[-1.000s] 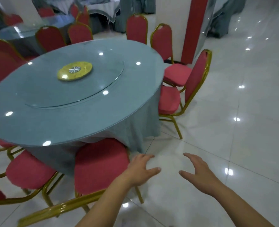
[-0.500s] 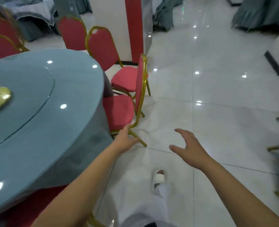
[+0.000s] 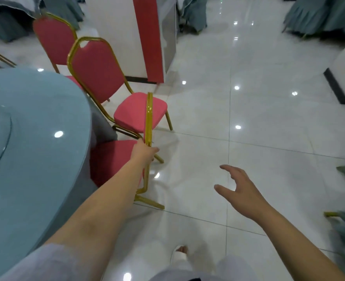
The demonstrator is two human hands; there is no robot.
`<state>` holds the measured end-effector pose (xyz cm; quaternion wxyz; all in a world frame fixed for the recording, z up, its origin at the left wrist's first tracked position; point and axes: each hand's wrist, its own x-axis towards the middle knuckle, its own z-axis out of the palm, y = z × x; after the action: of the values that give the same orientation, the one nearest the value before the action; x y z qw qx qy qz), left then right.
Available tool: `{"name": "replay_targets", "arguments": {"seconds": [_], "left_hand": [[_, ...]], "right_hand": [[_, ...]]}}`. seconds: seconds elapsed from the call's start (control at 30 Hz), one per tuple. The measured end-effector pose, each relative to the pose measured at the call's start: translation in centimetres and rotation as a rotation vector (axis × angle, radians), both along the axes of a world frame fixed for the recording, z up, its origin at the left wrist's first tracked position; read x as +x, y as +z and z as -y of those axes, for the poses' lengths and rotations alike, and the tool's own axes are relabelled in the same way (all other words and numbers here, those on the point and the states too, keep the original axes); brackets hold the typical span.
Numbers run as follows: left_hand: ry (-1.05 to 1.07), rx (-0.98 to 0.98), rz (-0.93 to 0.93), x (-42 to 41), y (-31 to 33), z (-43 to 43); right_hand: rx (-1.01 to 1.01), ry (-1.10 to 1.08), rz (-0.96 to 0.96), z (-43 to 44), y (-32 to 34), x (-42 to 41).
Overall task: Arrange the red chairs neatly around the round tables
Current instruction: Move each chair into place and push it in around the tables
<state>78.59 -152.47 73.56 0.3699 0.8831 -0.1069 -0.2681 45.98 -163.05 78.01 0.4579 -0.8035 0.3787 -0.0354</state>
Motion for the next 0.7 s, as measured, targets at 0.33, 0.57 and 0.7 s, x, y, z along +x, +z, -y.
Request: {"name": "replay_targets", "arguments": {"seconds": [0.33, 0.57, 0.7], "left_hand": [[0.266, 0.163, 0.139, -0.1, -3.2, 3.4], [0.278, 0.302, 0.011, -8.0, -1.7, -0.1], [0.320, 0.258, -0.093, -16.5, -0.6, -3.3]], "right_hand": [[0.101, 0.429, -0.041, 15.2, -5.1, 10.1], [0.091, 0.704, -0.032, 20.2, -5.3, 17.4], [-0.110, 0.884, -0.045, 17.6, -4.7, 19.0]]}}
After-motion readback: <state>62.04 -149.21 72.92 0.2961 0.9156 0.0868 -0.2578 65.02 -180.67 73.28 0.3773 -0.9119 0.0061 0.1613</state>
